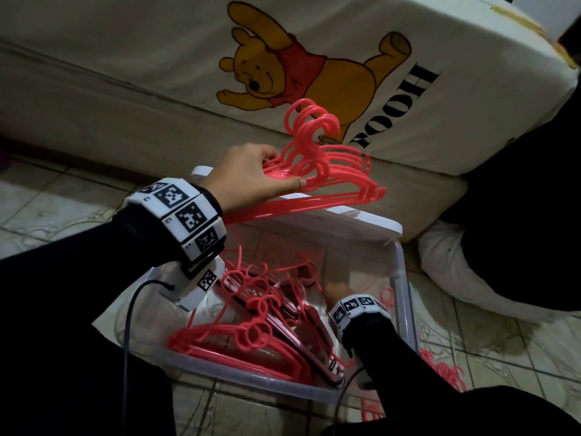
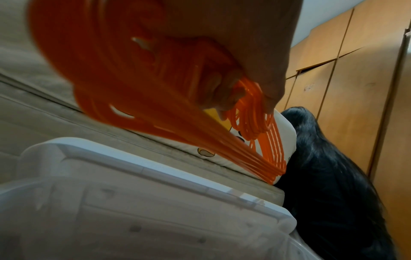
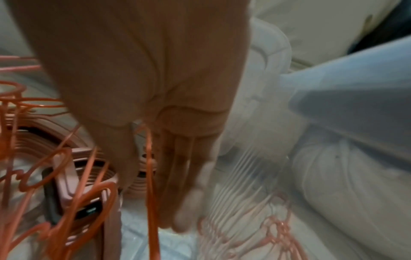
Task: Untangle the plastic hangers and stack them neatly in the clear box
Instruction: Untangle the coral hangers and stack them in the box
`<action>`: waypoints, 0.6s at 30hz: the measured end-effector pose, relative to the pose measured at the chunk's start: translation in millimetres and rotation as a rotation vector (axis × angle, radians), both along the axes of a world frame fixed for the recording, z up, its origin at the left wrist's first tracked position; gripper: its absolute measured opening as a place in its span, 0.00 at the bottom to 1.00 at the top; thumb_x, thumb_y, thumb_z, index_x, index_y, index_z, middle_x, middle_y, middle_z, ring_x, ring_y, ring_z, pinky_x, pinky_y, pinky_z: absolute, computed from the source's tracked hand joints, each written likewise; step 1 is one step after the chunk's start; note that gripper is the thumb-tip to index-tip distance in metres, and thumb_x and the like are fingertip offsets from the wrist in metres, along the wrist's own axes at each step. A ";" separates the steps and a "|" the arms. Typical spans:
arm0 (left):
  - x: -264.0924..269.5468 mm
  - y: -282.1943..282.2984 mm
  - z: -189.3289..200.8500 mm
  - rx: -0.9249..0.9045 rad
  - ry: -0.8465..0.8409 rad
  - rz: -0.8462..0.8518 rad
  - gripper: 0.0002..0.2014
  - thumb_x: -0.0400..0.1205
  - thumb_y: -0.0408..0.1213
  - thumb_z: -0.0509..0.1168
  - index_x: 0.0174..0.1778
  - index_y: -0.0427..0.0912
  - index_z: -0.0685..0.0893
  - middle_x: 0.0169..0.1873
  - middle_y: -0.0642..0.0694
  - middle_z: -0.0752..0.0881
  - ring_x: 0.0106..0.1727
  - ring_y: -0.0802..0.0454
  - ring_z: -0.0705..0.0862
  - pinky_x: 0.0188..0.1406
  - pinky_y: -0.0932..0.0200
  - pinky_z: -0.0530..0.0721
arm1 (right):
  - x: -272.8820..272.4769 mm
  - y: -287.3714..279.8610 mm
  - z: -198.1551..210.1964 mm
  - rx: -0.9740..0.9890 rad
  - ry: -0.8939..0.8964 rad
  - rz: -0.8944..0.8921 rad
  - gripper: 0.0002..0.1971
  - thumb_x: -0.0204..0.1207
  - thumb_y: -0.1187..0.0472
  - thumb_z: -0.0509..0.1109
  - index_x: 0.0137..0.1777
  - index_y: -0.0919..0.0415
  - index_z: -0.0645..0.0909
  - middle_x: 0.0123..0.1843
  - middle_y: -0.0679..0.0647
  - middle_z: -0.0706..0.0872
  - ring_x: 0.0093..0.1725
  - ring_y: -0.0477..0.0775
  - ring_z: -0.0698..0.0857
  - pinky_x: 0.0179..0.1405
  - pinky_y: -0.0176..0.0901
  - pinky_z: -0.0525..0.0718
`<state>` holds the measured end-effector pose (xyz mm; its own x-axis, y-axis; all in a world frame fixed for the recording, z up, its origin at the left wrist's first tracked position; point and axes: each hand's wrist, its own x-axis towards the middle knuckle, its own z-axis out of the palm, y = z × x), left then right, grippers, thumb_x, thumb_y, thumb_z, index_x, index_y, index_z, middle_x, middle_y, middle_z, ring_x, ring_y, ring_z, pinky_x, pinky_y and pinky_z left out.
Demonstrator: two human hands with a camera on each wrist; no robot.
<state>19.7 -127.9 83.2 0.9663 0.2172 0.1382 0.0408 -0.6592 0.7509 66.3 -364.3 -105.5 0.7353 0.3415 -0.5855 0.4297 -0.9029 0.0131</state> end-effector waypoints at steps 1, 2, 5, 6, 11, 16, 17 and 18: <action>0.1 0.5 0.4 0.001 -0.003 0.001 0.18 0.68 0.61 0.73 0.42 0.51 0.86 0.37 0.54 0.87 0.40 0.59 0.85 0.47 0.52 0.86 | 1.9 1.7 2.1 -0.003 -0.001 -0.008 0.14 0.76 0.66 0.65 0.61 0.66 0.79 0.58 0.66 0.85 0.58 0.65 0.86 0.50 0.50 0.82; 0.3 1.1 0.7 0.001 -0.008 0.006 0.18 0.69 0.61 0.73 0.42 0.51 0.86 0.37 0.54 0.87 0.41 0.59 0.85 0.47 0.52 0.85 | 4.4 3.5 5.0 -0.007 -0.001 -0.013 0.14 0.76 0.67 0.64 0.62 0.66 0.79 0.59 0.67 0.85 0.59 0.66 0.85 0.50 0.50 0.81; 1.3 3.0 2.0 -0.005 -0.032 0.024 0.21 0.69 0.61 0.73 0.46 0.46 0.87 0.39 0.50 0.88 0.42 0.56 0.85 0.46 0.54 0.85 | 9.1 4.3 17.5 0.031 -0.020 -0.008 0.13 0.75 0.66 0.64 0.59 0.65 0.81 0.58 0.66 0.86 0.58 0.65 0.85 0.48 0.49 0.81; 1.4 3.5 2.9 -0.011 -0.046 0.030 0.22 0.69 0.60 0.73 0.46 0.45 0.87 0.40 0.49 0.88 0.43 0.54 0.85 0.45 0.54 0.84 | 9.4 2.6 23.2 0.044 -0.034 -0.007 0.12 0.75 0.64 0.65 0.57 0.63 0.82 0.56 0.64 0.86 0.57 0.64 0.86 0.45 0.48 0.80; 2.3 6.0 9.3 -0.073 -0.131 0.083 0.20 0.70 0.58 0.74 0.48 0.45 0.87 0.39 0.52 0.88 0.42 0.59 0.86 0.42 0.61 0.82 | 14.1 -0.5 58.9 0.083 -0.081 -0.032 0.10 0.69 0.59 0.64 0.48 0.59 0.81 0.50 0.61 0.87 0.51 0.63 0.87 0.45 0.50 0.82; 2.7 10.5 14.4 -0.134 -0.170 0.105 0.17 0.70 0.58 0.73 0.49 0.53 0.83 0.38 0.64 0.83 0.42 0.73 0.82 0.38 0.77 0.76 | 21.1 -2.8 95.4 0.086 -0.088 -0.070 0.10 0.69 0.68 0.67 0.50 0.61 0.83 0.52 0.61 0.87 0.54 0.61 0.86 0.50 0.46 0.82; 2.9 11.7 14.9 -0.139 -0.173 0.110 0.18 0.70 0.59 0.73 0.49 0.53 0.83 0.38 0.64 0.83 0.43 0.73 0.81 0.39 0.76 0.75 | 20.8 -3.2 102.0 0.095 -0.090 -0.074 0.11 0.70 0.69 0.66 0.52 0.61 0.83 0.53 0.61 0.87 0.55 0.61 0.86 0.52 0.46 0.83; 3.1 12.8 15.2 -0.143 -0.176 0.116 0.17 0.70 0.59 0.73 0.49 0.54 0.83 0.39 0.64 0.82 0.43 0.73 0.81 0.40 0.75 0.75 | 19.3 -3.2 108.1 0.100 -0.089 -0.075 0.12 0.71 0.69 0.64 0.53 0.62 0.83 0.54 0.61 0.87 0.55 0.61 0.85 0.55 0.48 0.83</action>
